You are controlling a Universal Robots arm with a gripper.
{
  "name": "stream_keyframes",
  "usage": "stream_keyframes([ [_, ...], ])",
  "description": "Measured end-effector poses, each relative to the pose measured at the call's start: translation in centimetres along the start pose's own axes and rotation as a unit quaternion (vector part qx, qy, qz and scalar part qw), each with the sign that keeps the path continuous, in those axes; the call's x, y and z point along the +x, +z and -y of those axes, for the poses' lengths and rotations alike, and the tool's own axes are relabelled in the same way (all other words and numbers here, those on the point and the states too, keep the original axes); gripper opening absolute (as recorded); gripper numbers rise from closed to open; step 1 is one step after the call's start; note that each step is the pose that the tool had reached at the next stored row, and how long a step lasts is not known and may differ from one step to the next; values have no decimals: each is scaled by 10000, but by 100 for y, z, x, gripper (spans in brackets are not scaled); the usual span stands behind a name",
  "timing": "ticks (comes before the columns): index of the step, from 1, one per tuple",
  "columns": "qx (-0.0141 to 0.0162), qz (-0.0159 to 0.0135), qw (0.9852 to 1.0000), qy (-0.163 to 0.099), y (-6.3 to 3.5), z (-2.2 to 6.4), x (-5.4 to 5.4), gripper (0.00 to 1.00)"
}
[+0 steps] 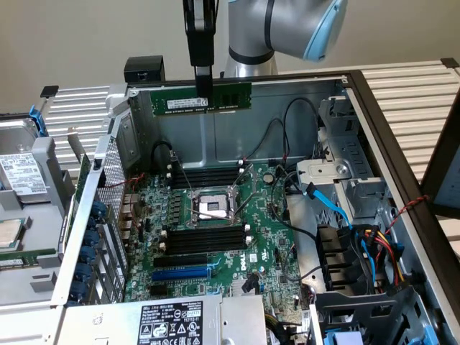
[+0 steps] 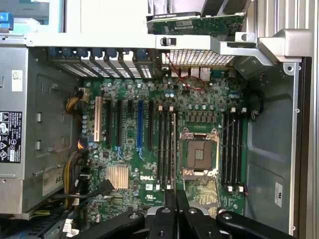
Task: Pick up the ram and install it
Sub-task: 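Insert the ram into the slot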
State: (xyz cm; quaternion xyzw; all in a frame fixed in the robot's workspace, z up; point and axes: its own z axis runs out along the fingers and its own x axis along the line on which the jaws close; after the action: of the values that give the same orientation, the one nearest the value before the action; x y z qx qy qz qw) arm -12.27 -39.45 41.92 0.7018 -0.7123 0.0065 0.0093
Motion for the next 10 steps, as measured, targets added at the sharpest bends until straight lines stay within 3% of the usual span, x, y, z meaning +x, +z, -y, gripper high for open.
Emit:
stream_keyframes([
  [7,0,0,10000,0,0,0,0,12],
  [10,15,3,10000,1,0,0,-2,12],
])
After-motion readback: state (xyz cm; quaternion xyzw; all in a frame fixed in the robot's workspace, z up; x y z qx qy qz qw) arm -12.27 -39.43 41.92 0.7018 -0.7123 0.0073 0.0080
